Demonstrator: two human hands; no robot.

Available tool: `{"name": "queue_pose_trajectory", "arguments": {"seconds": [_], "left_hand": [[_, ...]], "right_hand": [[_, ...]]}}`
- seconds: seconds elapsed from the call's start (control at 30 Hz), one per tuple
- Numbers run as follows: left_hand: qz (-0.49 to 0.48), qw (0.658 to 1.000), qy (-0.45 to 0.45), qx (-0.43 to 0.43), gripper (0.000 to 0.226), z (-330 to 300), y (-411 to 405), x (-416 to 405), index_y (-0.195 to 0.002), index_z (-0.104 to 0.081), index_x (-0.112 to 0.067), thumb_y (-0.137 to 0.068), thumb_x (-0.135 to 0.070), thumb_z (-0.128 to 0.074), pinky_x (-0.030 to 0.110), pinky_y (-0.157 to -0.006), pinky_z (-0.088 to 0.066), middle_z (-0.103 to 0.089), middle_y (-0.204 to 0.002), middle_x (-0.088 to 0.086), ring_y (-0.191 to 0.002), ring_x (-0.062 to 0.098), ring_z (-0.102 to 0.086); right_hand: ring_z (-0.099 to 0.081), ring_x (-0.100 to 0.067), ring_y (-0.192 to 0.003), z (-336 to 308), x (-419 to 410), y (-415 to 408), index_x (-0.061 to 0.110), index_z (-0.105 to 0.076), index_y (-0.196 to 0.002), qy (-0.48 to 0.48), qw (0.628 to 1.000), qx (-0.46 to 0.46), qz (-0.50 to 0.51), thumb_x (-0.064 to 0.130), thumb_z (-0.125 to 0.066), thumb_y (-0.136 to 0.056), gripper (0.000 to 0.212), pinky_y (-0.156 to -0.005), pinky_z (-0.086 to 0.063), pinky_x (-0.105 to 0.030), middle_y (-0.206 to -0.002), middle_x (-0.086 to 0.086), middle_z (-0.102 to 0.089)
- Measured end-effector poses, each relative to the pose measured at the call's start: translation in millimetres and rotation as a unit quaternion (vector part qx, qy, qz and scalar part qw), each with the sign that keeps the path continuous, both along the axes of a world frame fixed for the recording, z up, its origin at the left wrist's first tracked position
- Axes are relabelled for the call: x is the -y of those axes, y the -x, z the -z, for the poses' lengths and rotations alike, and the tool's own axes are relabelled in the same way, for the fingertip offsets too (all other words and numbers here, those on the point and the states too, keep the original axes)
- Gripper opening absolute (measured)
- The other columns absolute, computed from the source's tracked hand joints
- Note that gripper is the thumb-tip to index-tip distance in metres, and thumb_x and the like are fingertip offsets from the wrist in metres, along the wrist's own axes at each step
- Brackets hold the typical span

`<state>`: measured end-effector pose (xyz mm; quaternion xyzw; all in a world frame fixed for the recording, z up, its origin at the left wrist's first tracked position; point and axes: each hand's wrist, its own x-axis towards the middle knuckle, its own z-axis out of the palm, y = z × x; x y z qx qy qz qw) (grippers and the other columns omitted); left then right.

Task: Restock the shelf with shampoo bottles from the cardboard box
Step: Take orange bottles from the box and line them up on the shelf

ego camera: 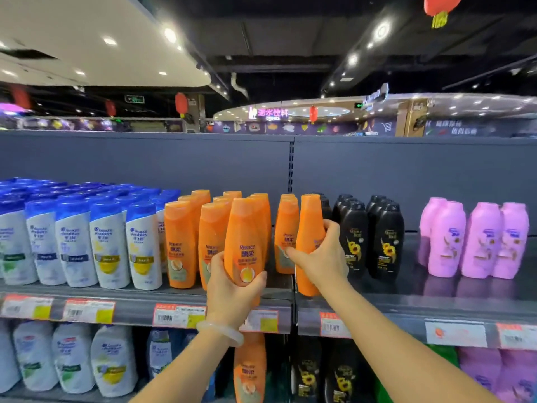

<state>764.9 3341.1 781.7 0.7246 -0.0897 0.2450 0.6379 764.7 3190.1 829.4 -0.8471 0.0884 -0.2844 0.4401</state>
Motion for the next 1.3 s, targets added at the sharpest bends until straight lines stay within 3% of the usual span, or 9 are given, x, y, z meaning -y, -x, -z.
{"name": "queue_pose_trajectory", "arguments": {"seconds": [0.23,0.37,0.63,0.8,0.93,1.13,1.23,1.3], "left_hand": [[-0.019,0.999,-0.035,0.007,0.052,6.0,-8.4,17.9,-0.106,-0.044,-0.016,-0.069,-0.014,-0.080,0.005,-0.061,-0.047,-0.060,-0.086,-0.008,-0.079,0.001,-0.060],[-0.026,0.999,-0.025,-0.001,0.053,7.3,-12.8,25.6,-0.106,-0.043,-0.017,-0.068,-0.014,-0.080,0.010,-0.061,-0.050,-0.061,-0.086,-0.005,-0.078,0.007,-0.062],[-0.050,0.999,-0.020,-0.001,0.052,8.7,-16.6,28.5,-0.105,-0.043,-0.017,-0.068,-0.011,-0.079,0.003,-0.059,-0.045,-0.058,-0.082,-0.008,-0.068,-0.014,-0.057],[-0.064,0.998,-0.013,0.004,0.052,10.6,-22.2,27.4,-0.104,-0.043,-0.018,-0.068,-0.011,-0.080,0.003,-0.059,-0.045,-0.058,-0.084,-0.010,-0.071,-0.005,-0.059],[-0.062,0.998,-0.014,0.005,0.052,14.5,-26.3,28.1,-0.105,-0.043,-0.016,-0.068,-0.011,-0.080,0.003,-0.059,-0.045,-0.058,-0.083,-0.008,-0.069,-0.015,-0.057],[-0.056,0.998,-0.005,0.014,0.052,15.4,-29.8,29.6,-0.104,-0.043,-0.016,-0.069,-0.008,-0.079,0.002,-0.059,-0.046,-0.058,-0.083,-0.008,-0.069,-0.016,-0.057],[-0.053,0.998,0.000,0.025,0.052,12.6,-30.9,29.0,-0.104,-0.043,-0.017,-0.068,-0.006,-0.079,0.001,-0.060,-0.045,-0.058,-0.084,-0.009,-0.070,-0.017,-0.057],[-0.049,0.998,0.002,0.031,0.053,8.9,-32.5,27.6,-0.104,-0.044,-0.018,-0.067,-0.008,-0.080,0.001,-0.061,-0.046,-0.059,-0.086,-0.010,-0.072,-0.015,-0.058]], "right_hand": [[-0.055,-0.025,-0.112,3.5,-9.4,-24.9,0.025,-0.025,-0.128,-0.012,1.000,0.011,-0.014,0.041,-0.076,-0.070,0.079,-0.093,-0.047,-0.050,-0.126,0.000,-0.050],[-0.054,-0.027,-0.115,7.7,-9.0,-34.4,0.023,-0.025,-0.128,-0.036,0.999,-0.001,-0.022,0.041,-0.077,-0.070,0.080,-0.096,-0.046,-0.050,-0.130,-0.002,-0.049],[-0.055,-0.028,-0.113,19.4,-9.7,-47.7,0.022,-0.028,-0.121,-0.068,0.998,-0.016,-0.011,0.042,-0.080,-0.065,0.079,-0.093,-0.046,-0.048,-0.126,-0.003,-0.051],[-0.051,-0.029,-0.119,21.5,-15.0,-56.0,0.020,-0.025,-0.129,-0.050,0.999,-0.007,0.013,0.046,-0.080,-0.062,0.090,-0.093,-0.045,-0.049,-0.131,-0.004,-0.045],[-0.047,-0.030,-0.122,26.0,-15.0,-60.3,0.019,-0.021,-0.134,-0.036,0.999,-0.018,0.017,0.043,-0.080,-0.064,0.095,-0.093,-0.045,-0.050,-0.133,-0.007,-0.040],[-0.041,-0.029,-0.126,26.9,-10.8,-56.3,0.023,-0.014,-0.138,-0.022,0.999,-0.038,-0.006,0.042,-0.082,-0.063,0.104,-0.096,-0.043,-0.048,-0.137,-0.007,-0.033],[-0.032,-0.028,-0.130,29.2,-5.7,-47.9,0.027,-0.004,-0.143,-0.020,0.999,-0.034,-0.030,0.036,-0.082,-0.064,0.112,-0.102,-0.039,-0.047,-0.141,-0.008,-0.024],[-0.031,-0.027,-0.130,28.1,-0.5,-40.6,0.027,-0.005,-0.143,-0.007,0.999,0.022,-0.044,0.025,-0.080,-0.068,0.106,-0.104,-0.038,-0.045,-0.139,-0.008,-0.024]]}}
